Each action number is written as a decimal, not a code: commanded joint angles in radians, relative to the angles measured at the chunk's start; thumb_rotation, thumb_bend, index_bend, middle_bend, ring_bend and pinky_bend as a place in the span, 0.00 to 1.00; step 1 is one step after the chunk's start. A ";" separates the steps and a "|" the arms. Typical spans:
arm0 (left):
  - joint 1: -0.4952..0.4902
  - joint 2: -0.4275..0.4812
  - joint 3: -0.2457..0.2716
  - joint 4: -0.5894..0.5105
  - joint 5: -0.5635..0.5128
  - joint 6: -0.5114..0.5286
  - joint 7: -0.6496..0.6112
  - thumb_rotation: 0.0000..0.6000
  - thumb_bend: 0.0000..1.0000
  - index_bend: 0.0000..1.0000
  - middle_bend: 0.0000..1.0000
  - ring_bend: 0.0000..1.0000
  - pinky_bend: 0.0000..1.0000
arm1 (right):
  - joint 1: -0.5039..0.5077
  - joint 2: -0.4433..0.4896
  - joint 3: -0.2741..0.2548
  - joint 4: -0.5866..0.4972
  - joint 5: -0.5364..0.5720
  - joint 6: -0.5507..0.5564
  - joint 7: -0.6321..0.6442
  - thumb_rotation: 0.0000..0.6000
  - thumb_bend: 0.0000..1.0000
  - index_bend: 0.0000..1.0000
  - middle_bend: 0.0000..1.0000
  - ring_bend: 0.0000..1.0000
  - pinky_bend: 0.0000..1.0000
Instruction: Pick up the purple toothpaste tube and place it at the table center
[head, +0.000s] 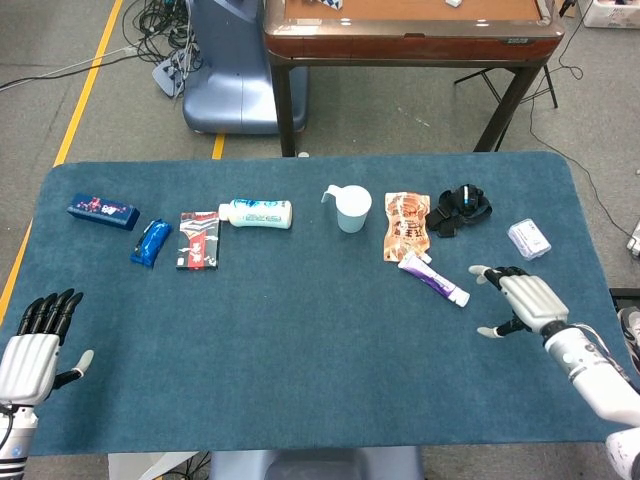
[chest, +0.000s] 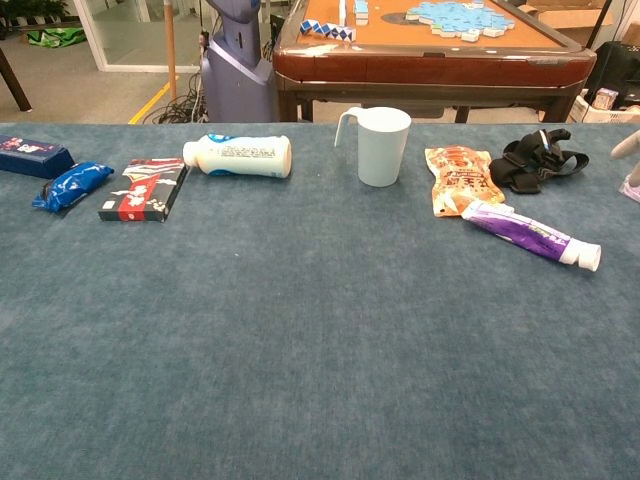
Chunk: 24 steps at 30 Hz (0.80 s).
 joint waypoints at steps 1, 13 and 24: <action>-0.001 -0.001 0.000 -0.001 0.001 -0.002 0.000 1.00 0.26 0.01 0.05 0.03 0.02 | 0.044 -0.041 0.006 0.055 0.052 -0.062 -0.014 1.00 0.00 0.13 0.26 0.16 0.12; -0.003 0.000 0.002 -0.012 0.007 -0.002 0.003 1.00 0.26 0.01 0.05 0.03 0.02 | 0.153 -0.177 -0.026 0.222 0.167 -0.186 -0.111 1.00 0.00 0.12 0.26 0.16 0.12; -0.004 -0.001 0.006 -0.019 0.015 -0.003 0.006 1.00 0.26 0.01 0.05 0.03 0.02 | 0.194 -0.247 -0.041 0.304 0.203 -0.222 -0.121 1.00 0.00 0.12 0.26 0.16 0.12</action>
